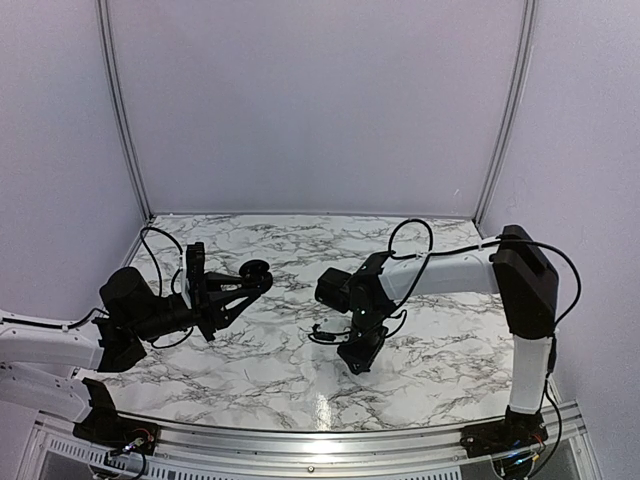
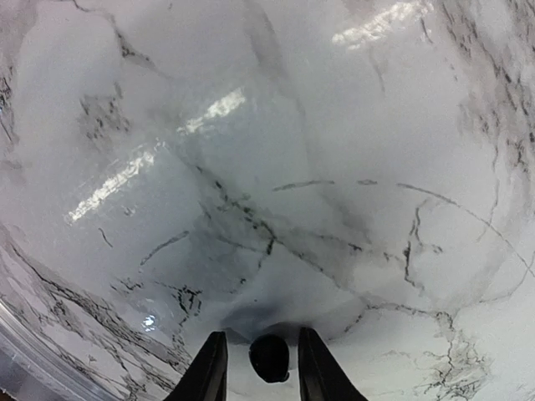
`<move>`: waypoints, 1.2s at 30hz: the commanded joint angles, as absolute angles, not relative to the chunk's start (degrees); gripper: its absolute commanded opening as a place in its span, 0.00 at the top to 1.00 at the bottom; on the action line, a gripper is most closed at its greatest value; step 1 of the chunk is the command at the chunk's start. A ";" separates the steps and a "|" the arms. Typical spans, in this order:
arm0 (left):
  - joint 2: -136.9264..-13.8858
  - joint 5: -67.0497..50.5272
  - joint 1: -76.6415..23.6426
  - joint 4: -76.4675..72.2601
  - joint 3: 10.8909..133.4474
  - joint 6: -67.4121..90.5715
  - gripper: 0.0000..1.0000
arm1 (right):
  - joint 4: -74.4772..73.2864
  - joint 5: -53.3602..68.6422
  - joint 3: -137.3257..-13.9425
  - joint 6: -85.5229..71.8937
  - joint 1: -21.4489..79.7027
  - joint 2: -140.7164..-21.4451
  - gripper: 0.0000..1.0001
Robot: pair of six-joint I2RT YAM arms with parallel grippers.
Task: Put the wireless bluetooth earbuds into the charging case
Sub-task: Pick up the right earbud from the center of the board, then insert the right earbud at the center of the board.
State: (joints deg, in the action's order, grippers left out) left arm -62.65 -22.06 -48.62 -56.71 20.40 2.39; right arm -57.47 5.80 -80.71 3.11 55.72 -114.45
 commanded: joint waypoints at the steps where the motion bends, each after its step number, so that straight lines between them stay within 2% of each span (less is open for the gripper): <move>1: -62.28 -22.48 -48.27 -57.28 20.30 2.42 1.00 | -57.28 4.75 -80.01 3.78 56.26 -113.66 0.71; 12: -62.67 -22.24 -48.27 -57.33 20.13 2.33 1.00 | -56.36 4.61 -81.01 3.41 56.25 -112.82 0.88; 17: -62.64 -22.84 -48.25 -57.60 19.95 1.55 1.00 | -53.09 3.90 -82.35 2.27 55.93 -109.94 0.91; 26: -60.14 -28.32 -48.25 -58.99 19.77 -2.27 1.00 | -39.34 1.30 -82.96 0.81 55.53 -97.46 0.92; 36: -58.14 -30.31 -48.25 -59.54 19.51 -5.58 1.00 | -18.43 9.74 -75.20 3.07 55.55 -81.52 0.93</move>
